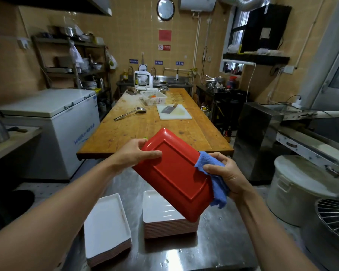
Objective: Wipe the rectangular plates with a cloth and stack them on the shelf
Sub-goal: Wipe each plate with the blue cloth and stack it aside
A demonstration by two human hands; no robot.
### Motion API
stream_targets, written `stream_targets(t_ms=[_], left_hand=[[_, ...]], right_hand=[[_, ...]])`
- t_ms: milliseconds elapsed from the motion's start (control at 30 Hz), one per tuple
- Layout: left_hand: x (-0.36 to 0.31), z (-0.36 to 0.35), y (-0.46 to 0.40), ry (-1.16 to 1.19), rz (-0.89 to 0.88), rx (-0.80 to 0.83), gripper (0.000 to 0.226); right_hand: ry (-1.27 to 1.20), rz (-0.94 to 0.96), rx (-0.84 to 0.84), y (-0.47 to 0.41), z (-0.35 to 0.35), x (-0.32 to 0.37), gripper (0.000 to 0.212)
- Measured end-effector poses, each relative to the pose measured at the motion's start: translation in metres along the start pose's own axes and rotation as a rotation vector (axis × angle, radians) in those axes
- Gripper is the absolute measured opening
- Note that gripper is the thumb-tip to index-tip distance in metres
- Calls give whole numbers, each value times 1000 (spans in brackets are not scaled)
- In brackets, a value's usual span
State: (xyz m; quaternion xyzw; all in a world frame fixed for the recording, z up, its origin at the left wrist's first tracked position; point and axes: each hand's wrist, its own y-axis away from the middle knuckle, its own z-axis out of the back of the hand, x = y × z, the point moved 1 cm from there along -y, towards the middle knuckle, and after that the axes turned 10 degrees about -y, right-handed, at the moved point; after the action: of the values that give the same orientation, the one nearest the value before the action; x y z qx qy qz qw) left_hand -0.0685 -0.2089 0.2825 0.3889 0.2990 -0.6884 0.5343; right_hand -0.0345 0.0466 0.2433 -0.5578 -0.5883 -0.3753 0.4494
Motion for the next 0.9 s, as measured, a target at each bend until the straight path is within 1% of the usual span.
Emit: stream_targets(t_ms=[67,100,167,233,300,367,400,433,467,500,567,667,800,900], left_hand=[[-1,-1,1,70,-10,27,51],[-1,-2,2,103,-14,29,54],[0,-4,4,177,-17,20,56],[3,-6,6,260,-13,-1,53],[8,-8,8,330,4,-31,52],[13,-11,9,386,41,-65,53],[15,-13,9,412,64,-82,52],[16,-15,9,435,83,-95,51],[18,-16,8,454,100,-106,50],[19,-17,7,469,115,-115,49],[23,-18,5,508,142,-139,46],[30,-21,1,558,206,-186,33],[29,-28,-3,646,298,-241,23],[24,-36,-3,710,357,-281,18]], right_hand=[[11,-10,11,-1,3,1,51],[15,-8,7,-2,4,2,53],[27,15,-7,-4,5,4,47],[58,82,-26,-6,2,8,33],[180,185,-51,-10,-4,12,22],[453,325,-105,-16,-10,12,14],[630,398,-145,-19,-12,9,16],[794,456,-180,-21,-13,6,26],[910,491,-203,-22,-14,3,37],[974,515,-206,-21,-16,0,45],[1021,544,-165,-17,-19,-6,55],[1085,584,-112,-7,-18,-19,62],[1146,641,-105,10,-14,-36,61],[1230,732,-136,15,-22,-49,60]])
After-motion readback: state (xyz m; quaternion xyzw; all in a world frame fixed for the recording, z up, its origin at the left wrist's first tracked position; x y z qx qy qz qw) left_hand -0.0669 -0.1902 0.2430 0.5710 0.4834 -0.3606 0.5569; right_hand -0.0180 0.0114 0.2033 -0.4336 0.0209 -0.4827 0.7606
